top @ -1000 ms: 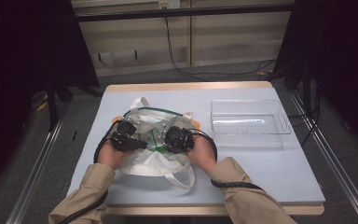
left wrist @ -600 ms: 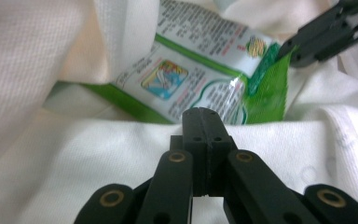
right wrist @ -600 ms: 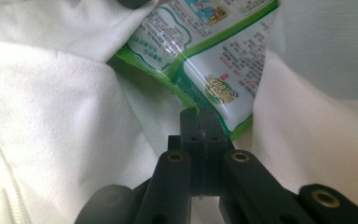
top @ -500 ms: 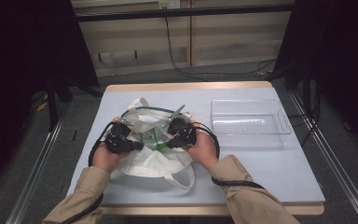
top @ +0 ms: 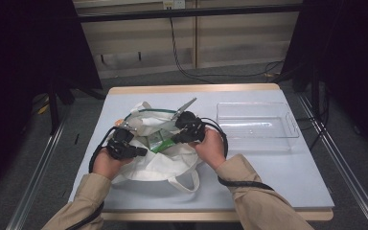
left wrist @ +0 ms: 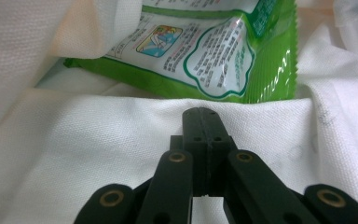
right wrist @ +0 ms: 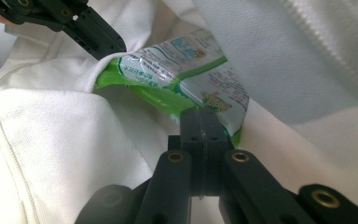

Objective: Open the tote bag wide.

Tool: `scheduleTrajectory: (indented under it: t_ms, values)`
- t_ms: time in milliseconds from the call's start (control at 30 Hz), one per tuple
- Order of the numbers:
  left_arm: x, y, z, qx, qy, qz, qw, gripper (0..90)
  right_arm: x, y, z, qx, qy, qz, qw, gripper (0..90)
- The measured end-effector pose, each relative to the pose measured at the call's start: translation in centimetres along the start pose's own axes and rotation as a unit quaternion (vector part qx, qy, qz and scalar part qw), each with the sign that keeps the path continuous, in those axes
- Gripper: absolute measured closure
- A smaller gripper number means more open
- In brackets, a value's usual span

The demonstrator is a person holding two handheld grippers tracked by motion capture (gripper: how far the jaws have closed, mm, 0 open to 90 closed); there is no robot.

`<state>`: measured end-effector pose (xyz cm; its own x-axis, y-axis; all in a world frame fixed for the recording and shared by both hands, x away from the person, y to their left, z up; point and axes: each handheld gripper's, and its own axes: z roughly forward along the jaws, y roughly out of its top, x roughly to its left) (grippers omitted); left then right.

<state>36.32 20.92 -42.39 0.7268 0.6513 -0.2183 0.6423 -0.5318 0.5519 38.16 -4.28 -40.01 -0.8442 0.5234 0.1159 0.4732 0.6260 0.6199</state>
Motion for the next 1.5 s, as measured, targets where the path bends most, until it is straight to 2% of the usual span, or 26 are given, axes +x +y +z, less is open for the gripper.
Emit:
scheduleTrajectory:
  t_ms: [133, 167, 233, 300, 333, 367, 433, 467, 533, 567, 600, 633, 667, 700, 733, 767, 967, 1033, 1133, 1167, 1200, 1267, 1400, 1500]
  values:
    - [0.1, 0.0, 0.0, 0.002, 0.005, 0.005, 1.0, 90.0, -0.1, -0.2, 0.2, 0.003, 0.004, 0.003, 1.0, 90.0]
    - [0.2, 0.1, -0.1, -0.002, 0.006, 0.007, 1.0, 90.0, -0.2, -0.3, 0.3, 0.006, 0.007, 0.001, 1.0, 90.0]
    - [0.3, 0.4, -0.2, -0.021, 0.011, -0.003, 0.9997, 87.7, -0.1, -0.4, 0.3, 0.004, 0.01, -0.002, 0.9999, 90.0]
    - [0.4, 0.9, -0.2, -0.028, 0.011, -0.008, 0.9995, 85.1, 0.0, -0.5, 0.3, 0.005, 0.01, -0.005, 0.9999, 90.0]
    - [0.5, 1.1, -0.2, -0.021, 0.016, 0.002, 0.9996, 85.1, 0.0, -0.5, 0.3, 0.005, 0.01, -0.004, 0.9999, 90.0]
    - [0.4, 1.4, -0.1, -0.024, 0.018, 0.002, 0.9995, 84.8, 0.0, -0.5, 0.3, 0.006, 0.011, -0.004, 0.9999, 90.0]
    - [0.3, 1.8, 0.1, -0.045, 0.034, -0.008, 0.9984, 80.2, -0.1, -0.6, 0.3, 0.004, 0.012, -0.005, 0.9999, 90.0]
    - [0.4, 1.9, 0.1, -0.04, 0.029, -0.005, 0.9988, 81.9, -0.1, -0.6, 0.3, 0.003, 0.013, -0.005, 0.9999, 90.0]
    - [0.4, 2.2, 0.5, -0.033, 0.037, -0.003, 0.9988, 84.3, -0.1, -0.7, 0.3, 0.0, 0.012, -0.007, 0.9999, 90.0]
    - [0.5, 2.2, 0.9, -0.021, 0.033, -0.002, 0.9992, 87.9, -0.1, -0.8, 0.3, -0.001, 0.013, -0.005, 0.9999, 90.0]
    - [0.4, 2.1, 1.3, -0.022, 0.034, -0.005, 0.9992, 88.7, -0.1, -0.8, 0.3, -0.003, 0.013, -0.006, 0.9999, 90.0]
    - [0.4, 2.0, 1.4, -0.017, 0.031, 0.001, 0.9994, 90.0, 0.0, -0.8, 0.2, -0.002, 0.012, -0.004, 0.9999, 90.0]
    - [0.4, 1.9, 1.4, -0.016, 0.031, 0.0, 0.9994, 90.0, 0.0, -0.8, 0.2, 0.0, 0.009, -0.005, 0.9999, 90.0]
    - [0.3, 1.7, 1.5, -0.024, 0.025, -0.01, 0.9994, 90.0, 0.0, -0.8, 0.2, 0.0, 0.009, -0.004, 1.0, 90.0]
    - [0.4, 1.6, 1.3, -0.014, 0.023, 0.0, 0.9996, 90.0, 0.0, -0.8, 0.2, -0.002, 0.009, -0.002, 1.0, 90.0]
    - [0.4, 1.5, 1.3, -0.011, 0.027, 0.001, 0.9996, 90.0, -0.1, -0.8, 0.1, -0.004, 0.009, 0.0, 1.0, 90.0]
    - [0.3, 0.7, 1.2, -0.003, 0.019, 0.008, 0.9998, 90.0, -0.2, -0.6, -0.3, -0.017, 0.008, 0.008, 0.9998, 90.0]
    - [0.2, 0.6, 1.0, 0.01, 0.018, 0.018, 0.9996, 90.0, -0.4, -0.5, -0.5, -0.025, 0.006, 0.011, 0.9996, 90.0]
    - [0.0, 0.3, 0.9, 0.006, 0.014, 0.02, 0.9997, 90.0, -0.6, -0.2, -1.0, -0.039, 0.01, 0.022, 0.9989, 90.0]
    - [0.1, 0.2, 0.8, 0.001, 0.018, 0.023, 0.9996, 90.0, -0.6, 0.0, -1.1, -0.035, 0.014, 0.023, 0.999, 90.0]
    - [0.1, 0.2, 0.6, -0.005, 0.016, 0.014, 0.9998, 86.6, -0.5, 0.1, -1.1, -0.032, 0.013, 0.019, 0.9992, 90.0]
    - [0.1, 0.3, 0.4, -0.011, 0.013, 0.013, 0.9998, 79.7, -0.3, 0.2, -0.8, -0.026, 0.016, 0.008, 0.9995, 90.0]
    - [-0.1, 0.6, -0.3, -0.009, 0.012, 0.031, 0.9994, 73.2, -0.2, 0.2, -0.7, -0.033, 0.018, 0.007, 0.9993, 90.0]
    - [-0.4, 0.7, -0.9, -0.022, 0.013, 0.04, 0.9989, 66.4, -0.3, 0.1, -0.8, -0.034, 0.023, 0.009, 0.9991, 90.0]
